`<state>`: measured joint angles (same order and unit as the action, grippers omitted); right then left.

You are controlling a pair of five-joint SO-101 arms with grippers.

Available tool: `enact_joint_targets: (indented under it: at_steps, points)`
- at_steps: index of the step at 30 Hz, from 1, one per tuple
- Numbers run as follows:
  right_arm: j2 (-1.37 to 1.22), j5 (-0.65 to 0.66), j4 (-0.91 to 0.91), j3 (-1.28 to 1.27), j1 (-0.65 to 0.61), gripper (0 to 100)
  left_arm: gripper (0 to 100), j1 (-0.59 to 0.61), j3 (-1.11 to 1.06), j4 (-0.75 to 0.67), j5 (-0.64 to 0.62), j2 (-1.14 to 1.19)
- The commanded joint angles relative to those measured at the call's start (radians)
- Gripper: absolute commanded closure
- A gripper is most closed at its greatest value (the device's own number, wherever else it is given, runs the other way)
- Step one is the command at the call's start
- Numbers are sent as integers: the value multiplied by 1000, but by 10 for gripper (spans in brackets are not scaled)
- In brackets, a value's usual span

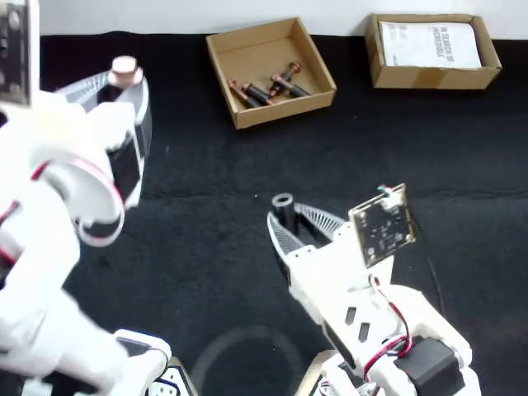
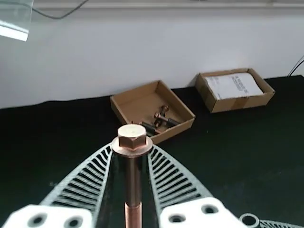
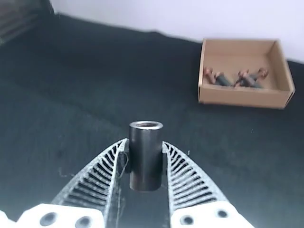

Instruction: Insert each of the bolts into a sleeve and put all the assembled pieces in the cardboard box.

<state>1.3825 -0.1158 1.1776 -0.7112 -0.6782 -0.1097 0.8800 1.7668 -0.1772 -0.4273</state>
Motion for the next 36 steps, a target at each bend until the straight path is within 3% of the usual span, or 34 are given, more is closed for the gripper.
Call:
enact_joint_targets:
  at_steps: [1, 6, 10, 18, 23, 36]
  points:
    - [12, 12, -13, -48, -10, 991, 991, -18, -200, -11, -8, -116]
    - [12, 12, -200, -191, -10, 991, 991, -18, -478, -146, -44, -182]
    - [12, 11, -372, -291, -7, 991, 991, -24, -711, -388, -152, -219]
    - [12, 11, -621, -418, -4, 991, 991, -226, -1142, -864, -164, -314]
    - [12, 11, -727, -475, -4, 991, 991, -291, -1336, -1128, -164, -360]
    - [12, 9, -786, -544, 38, 991, 990, -291, -1342, -1162, -164, -369]
